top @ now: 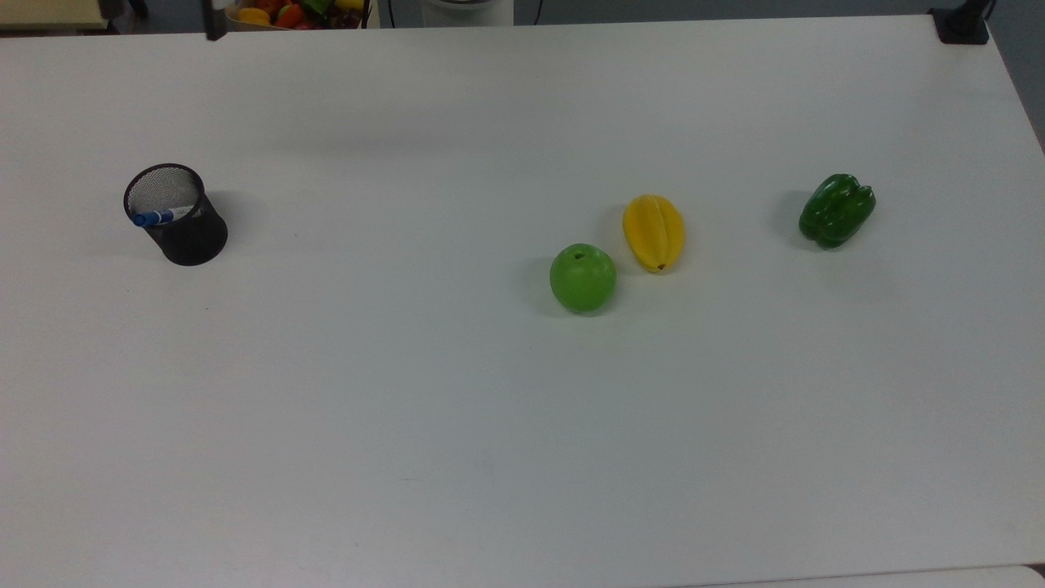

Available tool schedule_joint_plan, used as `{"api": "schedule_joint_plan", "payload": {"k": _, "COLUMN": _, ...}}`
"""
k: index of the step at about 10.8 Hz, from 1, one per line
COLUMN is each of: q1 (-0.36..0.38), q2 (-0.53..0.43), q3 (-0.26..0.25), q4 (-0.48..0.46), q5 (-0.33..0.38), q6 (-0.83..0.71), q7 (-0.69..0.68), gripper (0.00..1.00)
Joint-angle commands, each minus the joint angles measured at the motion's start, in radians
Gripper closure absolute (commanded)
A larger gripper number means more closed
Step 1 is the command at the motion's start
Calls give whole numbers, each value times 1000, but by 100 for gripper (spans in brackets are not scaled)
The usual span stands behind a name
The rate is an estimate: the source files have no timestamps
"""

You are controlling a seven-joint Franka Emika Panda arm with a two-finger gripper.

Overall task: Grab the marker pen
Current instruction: 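Move the gripper over the black mesh pen cup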

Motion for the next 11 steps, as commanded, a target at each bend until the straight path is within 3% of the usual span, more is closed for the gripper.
{"api": "schedule_joint_plan", "payload": {"k": 1, "q1": 5, "q2": 19, "q3": -50, "q4": -118, "q5": 3, "q6": 213, "q7": -15, "gripper": 4}}
{"api": "schedule_joint_plan", "payload": {"k": 3, "q1": 5, "q2": 55, "q3": -76, "q4": -146, "q5": 5, "q6": 302, "q7": -17, "gripper": 14}}
{"api": "schedule_joint_plan", "payload": {"k": 5, "q1": -4, "q2": 92, "q3": -90, "q4": -148, "q5": 5, "q6": 319, "q7": -23, "gripper": 36}}
{"api": "schedule_joint_plan", "payload": {"k": 8, "q1": -12, "q2": 144, "q3": -91, "q4": -185, "q5": 3, "q6": 388, "q7": -24, "gripper": 43}}
{"api": "schedule_joint_plan", "payload": {"k": 11, "q1": -18, "q2": 188, "q3": -91, "q4": -206, "q5": 2, "q6": 436, "q7": -37, "gripper": 43}}
